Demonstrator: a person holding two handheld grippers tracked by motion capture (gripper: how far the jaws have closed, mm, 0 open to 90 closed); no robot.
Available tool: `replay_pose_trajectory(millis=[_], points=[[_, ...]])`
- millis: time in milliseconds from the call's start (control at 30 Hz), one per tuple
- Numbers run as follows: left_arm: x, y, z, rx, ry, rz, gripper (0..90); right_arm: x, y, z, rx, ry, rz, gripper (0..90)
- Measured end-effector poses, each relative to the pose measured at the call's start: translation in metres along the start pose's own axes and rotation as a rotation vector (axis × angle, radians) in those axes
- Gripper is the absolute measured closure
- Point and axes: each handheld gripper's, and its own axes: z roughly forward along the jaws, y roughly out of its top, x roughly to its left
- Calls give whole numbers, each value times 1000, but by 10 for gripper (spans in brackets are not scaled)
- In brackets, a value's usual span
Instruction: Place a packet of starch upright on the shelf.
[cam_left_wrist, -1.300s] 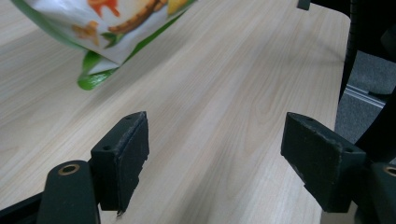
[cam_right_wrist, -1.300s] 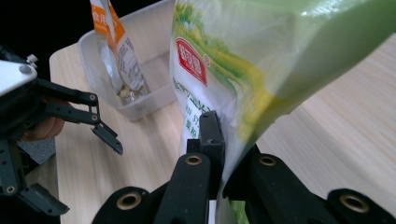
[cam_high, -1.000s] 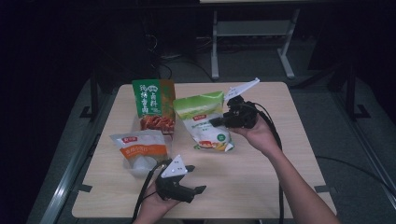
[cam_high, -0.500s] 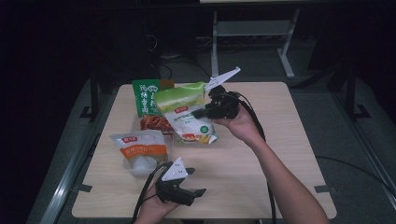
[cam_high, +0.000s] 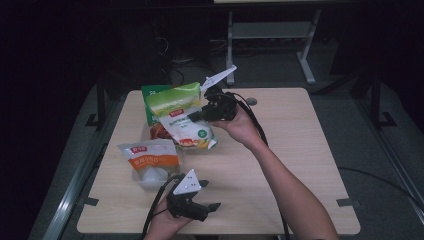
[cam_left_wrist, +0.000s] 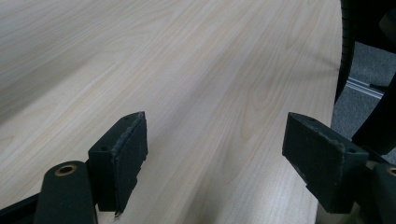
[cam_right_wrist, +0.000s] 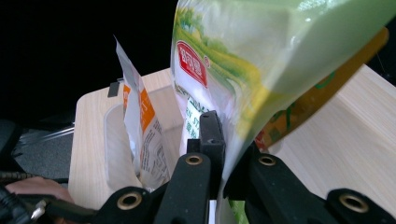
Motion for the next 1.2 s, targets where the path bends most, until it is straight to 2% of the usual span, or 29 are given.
replay_pose_trajectory(millis=[467,900,1200], points=[[-1,0,0,9,2,19,215,3,19,32,-2,24,-7,888],[-2,0,1,16,-3,20,214,3,23,63,-13,56,19,888],[-3,-1,2,10,-9,17,214,2,22,84,-1,72,21,888]])
